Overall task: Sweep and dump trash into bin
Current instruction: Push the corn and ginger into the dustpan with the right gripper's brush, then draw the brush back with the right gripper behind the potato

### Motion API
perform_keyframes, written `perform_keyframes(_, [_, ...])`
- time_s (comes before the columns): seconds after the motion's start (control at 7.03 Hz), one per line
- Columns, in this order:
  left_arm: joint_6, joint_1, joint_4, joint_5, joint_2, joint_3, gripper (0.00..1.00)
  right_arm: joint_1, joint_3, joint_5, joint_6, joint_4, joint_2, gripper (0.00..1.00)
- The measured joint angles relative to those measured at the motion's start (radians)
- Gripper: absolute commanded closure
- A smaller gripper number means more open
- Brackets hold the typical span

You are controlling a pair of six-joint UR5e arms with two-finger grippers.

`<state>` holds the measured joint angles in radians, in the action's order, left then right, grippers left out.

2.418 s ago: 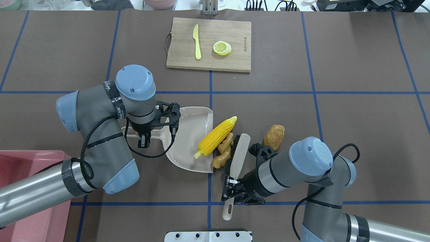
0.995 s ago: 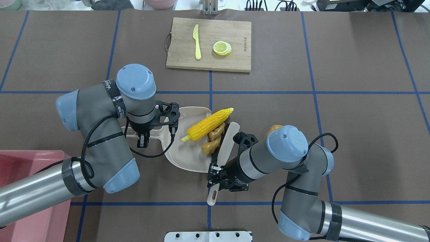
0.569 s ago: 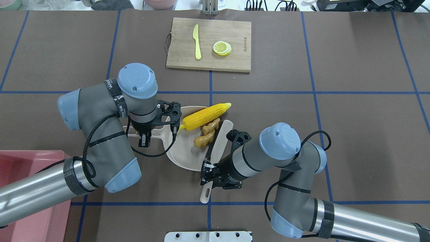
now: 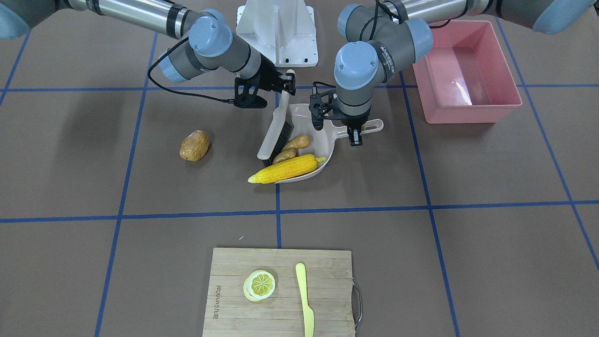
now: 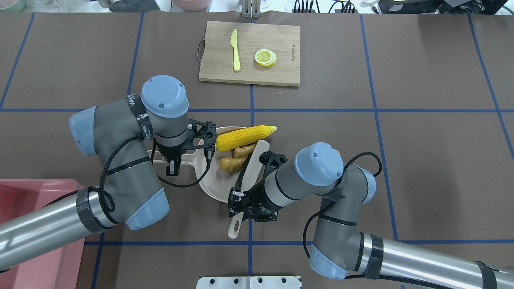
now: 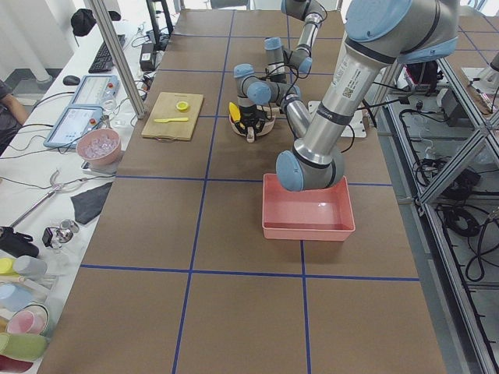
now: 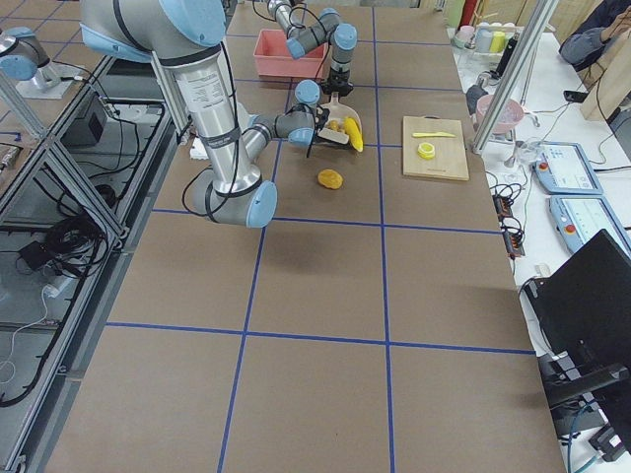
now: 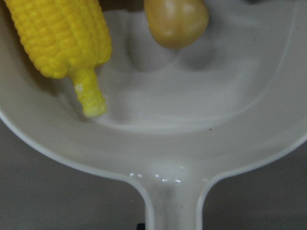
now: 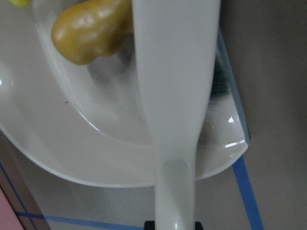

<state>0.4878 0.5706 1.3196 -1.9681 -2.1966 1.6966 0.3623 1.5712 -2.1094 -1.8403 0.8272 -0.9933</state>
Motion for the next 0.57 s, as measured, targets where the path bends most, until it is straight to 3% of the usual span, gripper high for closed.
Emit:
perform_keyframes(0.28, [0.0, 0.0, 0.0, 0.0, 0.0, 0.0, 1.0, 0.037, 0.016, -0.056, -0.004, 0.027, -0.007, 1.0])
perform_keyframes(0.57, [0.0, 0.0, -0.001, 0.0, -0.003, 0.0, 1.0, 0.101, 0.104, -0.146, -0.005, 0.11, -0.052, 1.0])
